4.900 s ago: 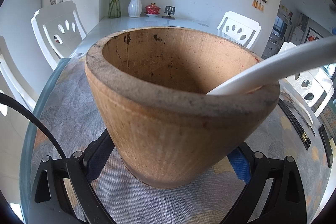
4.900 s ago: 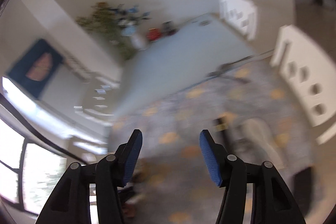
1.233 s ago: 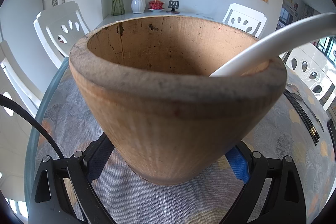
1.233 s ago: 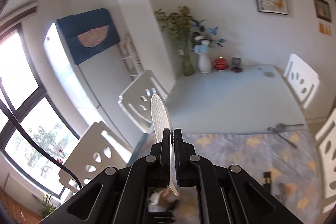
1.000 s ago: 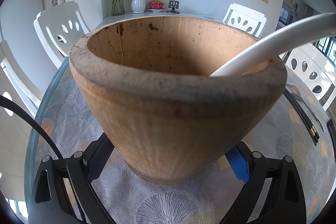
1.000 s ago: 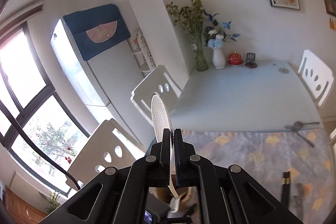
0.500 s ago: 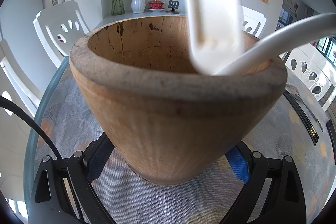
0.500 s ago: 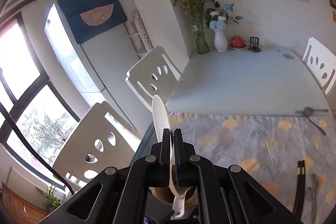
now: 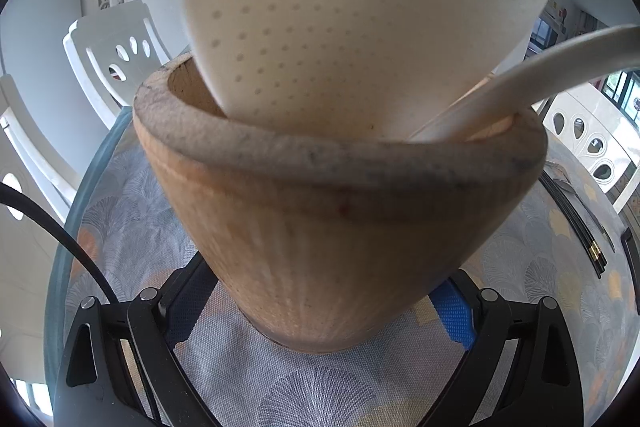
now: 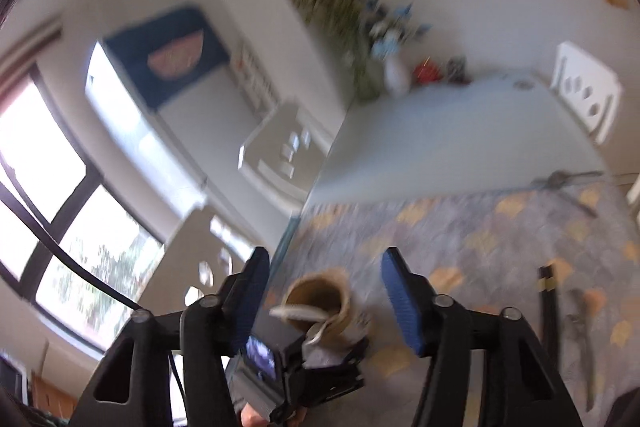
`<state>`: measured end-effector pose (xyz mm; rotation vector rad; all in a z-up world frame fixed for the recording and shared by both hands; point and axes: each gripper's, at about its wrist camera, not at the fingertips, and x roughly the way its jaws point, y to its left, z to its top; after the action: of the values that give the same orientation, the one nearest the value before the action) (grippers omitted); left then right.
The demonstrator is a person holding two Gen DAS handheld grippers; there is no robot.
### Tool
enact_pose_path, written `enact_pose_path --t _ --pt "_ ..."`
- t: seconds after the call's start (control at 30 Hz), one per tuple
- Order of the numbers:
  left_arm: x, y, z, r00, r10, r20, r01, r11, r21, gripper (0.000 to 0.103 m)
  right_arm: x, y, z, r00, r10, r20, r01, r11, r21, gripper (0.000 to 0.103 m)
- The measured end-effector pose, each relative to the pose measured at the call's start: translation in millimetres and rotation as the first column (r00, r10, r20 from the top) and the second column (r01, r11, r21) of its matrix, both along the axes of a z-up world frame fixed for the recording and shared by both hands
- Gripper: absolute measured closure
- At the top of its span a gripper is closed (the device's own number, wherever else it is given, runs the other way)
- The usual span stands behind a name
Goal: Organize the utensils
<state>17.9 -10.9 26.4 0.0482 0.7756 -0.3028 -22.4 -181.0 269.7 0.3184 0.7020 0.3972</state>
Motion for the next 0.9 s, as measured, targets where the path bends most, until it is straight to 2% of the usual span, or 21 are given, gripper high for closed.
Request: enact_pose_path --t 0.1,0.23,0.3,0.37,0.43,0.57,0.67,0.73,0.9 --pt "0.1 -2.0 -0.3 1.0 0.0 0.0 0.0 1.0 0.001 0.007 -15.6 -37.7 27.2 0.995 -0.083 0.053 0.081 0.996 0.032 0.046" --pt "-0.5 -1.6 0.0 1.0 0.0 0.0 0.0 1.0 0.0 0.007 -38.1 -84.3 57.5 0.973 -0.199 0.121 0.193 0.979 0.06 0.045" --pt "-0.5 -1.4 0.0 1.0 0.0 0.0 0.0 1.0 0.0 0.007 -49.3 -100.9 68.9 0.954 -0.257 0.154 0.253 0.966 0.045 0.041" --pt "-0.3 -0.4 0.1 1.0 0.0 0.0 0.0 1.0 0.0 0.007 -60.4 -115.5 74.2 0.934 -0.311 0.175 0.31 0.95 0.034 0.03" --pt "-0.4 -1.2 0.0 1.0 0.0 0.0 0.0 1.0 -0.001 0.007 -65.9 -126.7 74.3 0.919 -0.351 0.18 0.352 0.936 0.028 0.029" --pt "0.0 -3.3 -0.8 1.0 0.0 0.001 0.0 1.0 0.0 0.007 -62.6 -151.6 55.1 0.885 -0.454 0.102 0.459 0.888 -0.032 0.029" --pt "0.4 -2.0 -0.8 1.0 0.0 0.001 0.0 1.0 0.0 0.007 -51.6 -170.2 24.3 0.863 -0.505 -0.001 0.504 0.861 -0.075 0.029" --pt "0.2 -2.2 -0.8 1.0 0.0 0.001 0.0 1.0 0.0 0.007 -38.5 -179.1 -3.4 0.842 -0.533 -0.079 0.52 0.842 -0.143 0.032" --pt "-1.4 -5.0 -2.4 1.0 0.004 0.01 -0.004 1.0 0.009 0.007 -6.3 -192.9 -78.1 0.81 -0.517 -0.277 0.456 0.852 -0.258 0.042"
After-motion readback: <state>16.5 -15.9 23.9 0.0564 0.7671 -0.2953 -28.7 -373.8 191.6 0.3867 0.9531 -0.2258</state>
